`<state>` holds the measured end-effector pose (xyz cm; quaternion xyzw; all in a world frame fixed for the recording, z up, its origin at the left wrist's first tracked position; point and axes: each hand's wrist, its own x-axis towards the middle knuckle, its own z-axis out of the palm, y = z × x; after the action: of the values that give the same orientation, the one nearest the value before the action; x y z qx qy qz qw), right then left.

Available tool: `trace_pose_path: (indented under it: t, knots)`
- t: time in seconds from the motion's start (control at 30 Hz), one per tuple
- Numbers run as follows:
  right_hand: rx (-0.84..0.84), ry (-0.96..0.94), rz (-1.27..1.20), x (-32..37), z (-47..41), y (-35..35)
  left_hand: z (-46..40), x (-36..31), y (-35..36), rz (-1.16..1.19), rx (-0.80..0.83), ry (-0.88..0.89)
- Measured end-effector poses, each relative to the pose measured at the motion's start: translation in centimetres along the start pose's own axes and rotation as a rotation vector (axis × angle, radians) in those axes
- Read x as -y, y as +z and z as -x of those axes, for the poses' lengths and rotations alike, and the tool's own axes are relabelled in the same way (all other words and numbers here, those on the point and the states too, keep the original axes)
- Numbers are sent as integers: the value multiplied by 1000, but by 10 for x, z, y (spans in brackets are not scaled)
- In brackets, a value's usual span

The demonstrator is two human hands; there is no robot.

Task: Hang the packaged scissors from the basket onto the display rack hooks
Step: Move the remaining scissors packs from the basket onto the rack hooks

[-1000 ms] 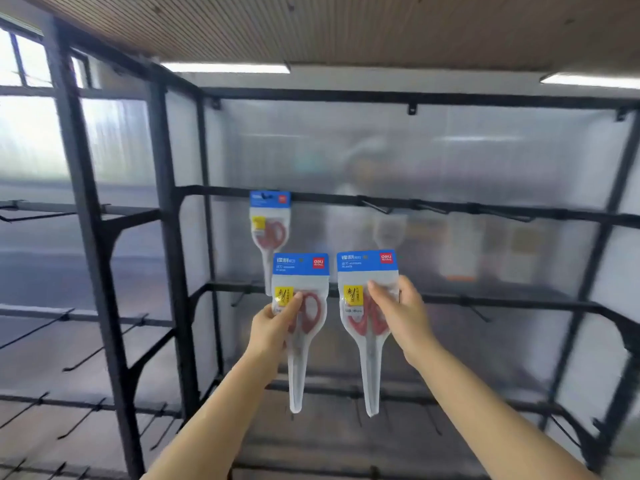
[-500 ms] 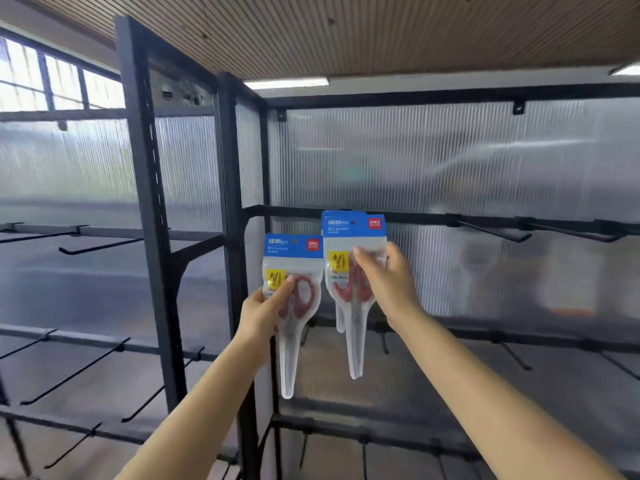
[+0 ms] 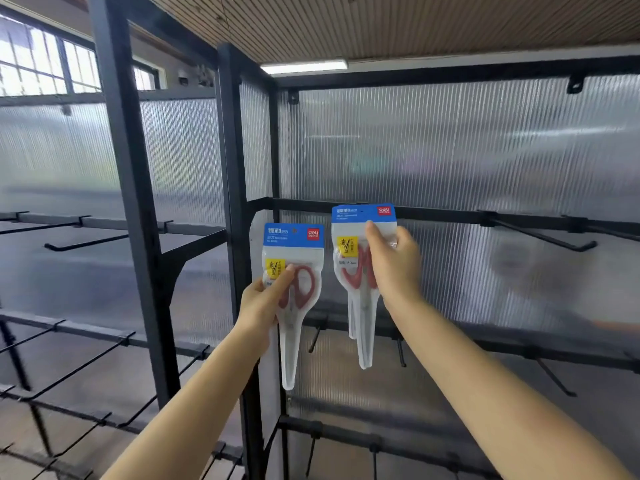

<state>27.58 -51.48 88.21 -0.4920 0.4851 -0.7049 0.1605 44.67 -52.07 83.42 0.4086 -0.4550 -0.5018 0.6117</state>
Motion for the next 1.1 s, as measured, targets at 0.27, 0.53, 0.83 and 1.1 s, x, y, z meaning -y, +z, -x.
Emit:
trace_pose_path:
  t: [0.27,0.53,0.83,1.1]
  knots:
    - [9,11,-8,-5,-7,-3,-13,0,6,1,-38,-12]
    - [25,-1,11,-6,-8,0,-17,2,8,27,-45,-25]
    - [-15,30,-2,-7,-10,4,-17,5,9,15,-33,-6]
    - [-20,18,38,-10,-11,2,-20,7,12,19,-32,-9]
